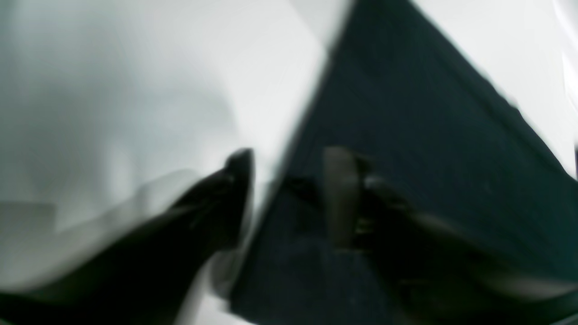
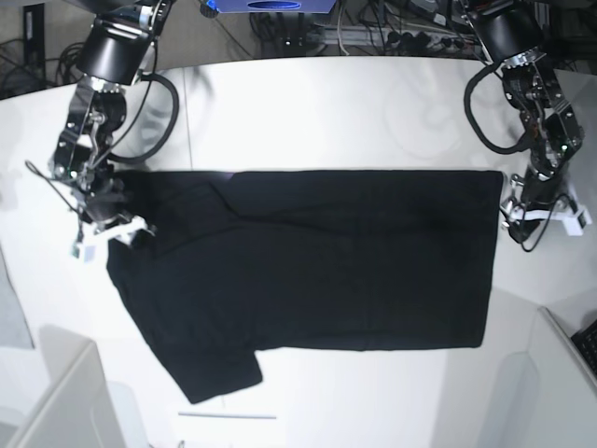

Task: Fold the T-shirt properly
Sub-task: 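Hold the folded edge with both grippers and drag the shirt toward the robot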

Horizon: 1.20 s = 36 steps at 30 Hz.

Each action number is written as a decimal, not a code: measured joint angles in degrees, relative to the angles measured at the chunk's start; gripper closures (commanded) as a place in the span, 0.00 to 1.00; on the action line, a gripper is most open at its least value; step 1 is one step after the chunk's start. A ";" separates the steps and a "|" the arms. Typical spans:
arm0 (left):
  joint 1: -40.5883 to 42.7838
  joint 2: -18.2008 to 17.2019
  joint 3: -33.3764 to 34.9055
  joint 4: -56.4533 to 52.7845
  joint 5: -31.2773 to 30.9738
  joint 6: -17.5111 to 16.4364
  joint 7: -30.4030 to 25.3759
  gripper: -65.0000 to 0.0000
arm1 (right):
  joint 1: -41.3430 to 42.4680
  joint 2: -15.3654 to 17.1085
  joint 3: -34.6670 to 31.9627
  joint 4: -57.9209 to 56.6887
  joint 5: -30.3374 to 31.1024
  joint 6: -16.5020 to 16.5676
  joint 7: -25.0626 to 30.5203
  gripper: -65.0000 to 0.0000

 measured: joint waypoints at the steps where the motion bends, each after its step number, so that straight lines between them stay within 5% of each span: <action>1: 0.22 0.02 -0.70 0.72 0.02 0.00 0.00 0.22 | -0.81 0.04 0.48 0.13 -0.17 -1.31 1.64 0.54; 4: 1.86 0.26 -0.98 4.24 -0.50 -0.24 0.04 0.09 | -3.72 -0.07 0.72 3.50 -0.22 -5.22 5.03 0.53; 9: 8.09 1.73 -1.16 10.69 -0.83 -0.26 -0.39 0.10 | -11.52 -3.17 0.79 13.18 0.57 -12.92 10.19 0.46; 13: 12.94 4.70 -0.90 10.71 -4.39 -0.48 0.48 0.10 | -16.79 -5.73 0.76 16.85 0.63 -15.26 10.25 0.35; 17: 14.05 5.55 -1.03 7.85 -4.46 -0.76 -0.20 0.10 | -19.91 -8.98 1.79 17.73 1.27 -15.13 10.21 0.33; 19: 13.68 5.44 -1.03 5.27 -4.44 -4.02 -0.28 0.10 | -20.37 -10.40 3.89 16.90 5.22 -14.88 9.90 0.33; 26: 10.19 5.18 -1.11 -1.22 -4.85 -7.04 -2.21 0.10 | -20.09 -7.37 6.40 10.97 14.19 -14.62 11.52 0.33; 31: 8.13 4.96 -0.66 -5.64 -5.18 -7.67 -8.31 0.10 | -16.31 -5.99 6.67 6.32 15.28 -14.34 13.25 0.33; 36: 6.45 4.98 -0.66 -6.86 -4.94 -7.63 -8.48 0.10 | -14.45 -4.55 6.08 4.00 15.69 -13.81 13.20 0.33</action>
